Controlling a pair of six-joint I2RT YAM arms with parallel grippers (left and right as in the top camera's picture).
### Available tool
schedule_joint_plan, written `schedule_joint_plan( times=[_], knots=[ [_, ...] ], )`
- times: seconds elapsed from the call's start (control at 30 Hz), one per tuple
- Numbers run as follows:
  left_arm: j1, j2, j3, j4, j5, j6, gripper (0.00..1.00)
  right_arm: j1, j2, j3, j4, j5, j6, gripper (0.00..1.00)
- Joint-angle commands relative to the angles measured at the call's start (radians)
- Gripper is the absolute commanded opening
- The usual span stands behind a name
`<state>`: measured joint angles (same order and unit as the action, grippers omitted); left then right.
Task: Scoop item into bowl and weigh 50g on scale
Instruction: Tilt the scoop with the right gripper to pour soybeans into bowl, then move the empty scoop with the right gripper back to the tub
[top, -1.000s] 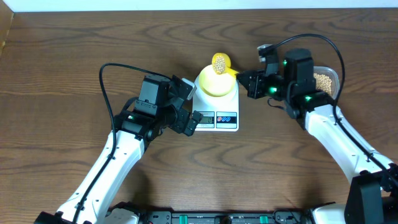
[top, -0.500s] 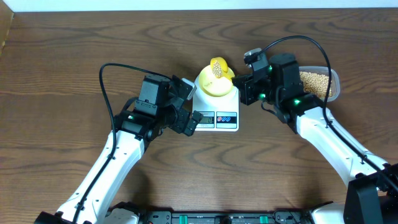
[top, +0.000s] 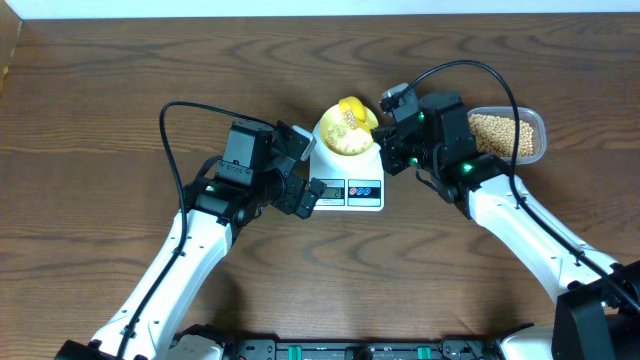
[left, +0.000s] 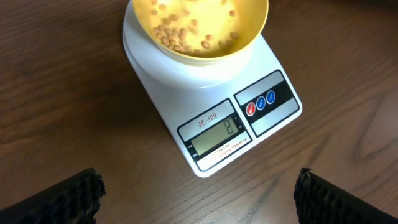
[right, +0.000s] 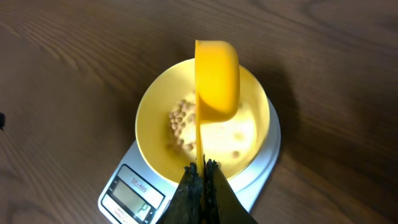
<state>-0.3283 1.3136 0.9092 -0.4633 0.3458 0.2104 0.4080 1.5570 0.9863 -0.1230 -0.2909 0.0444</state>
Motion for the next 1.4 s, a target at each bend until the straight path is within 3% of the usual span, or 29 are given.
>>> schedule_joint_plan(
  times=[0.0,0.47,0.9,1.17,1.37],
  knots=[
    [0.004,0.007,-0.006,0.001,0.008,0.006,1.00,0.006,-0.018,0.000,-0.005,0.013,-0.055,0.01],
    [0.005,0.007,-0.006,0.001,0.009,0.006,1.00,0.055,-0.069,0.000,-0.052,0.137,-0.212,0.01],
    [0.005,0.007,-0.006,0.001,0.008,0.005,1.00,0.140,-0.089,0.000,-0.050,0.369,-0.240,0.01],
    [0.005,0.007,-0.006,0.001,0.008,0.006,1.00,0.108,-0.156,0.009,-0.045,0.226,-0.001,0.01],
    [0.005,0.007,-0.006,0.001,0.008,0.006,1.00,-0.064,-0.268,0.009,-0.069,0.016,0.074,0.01]
  ],
)
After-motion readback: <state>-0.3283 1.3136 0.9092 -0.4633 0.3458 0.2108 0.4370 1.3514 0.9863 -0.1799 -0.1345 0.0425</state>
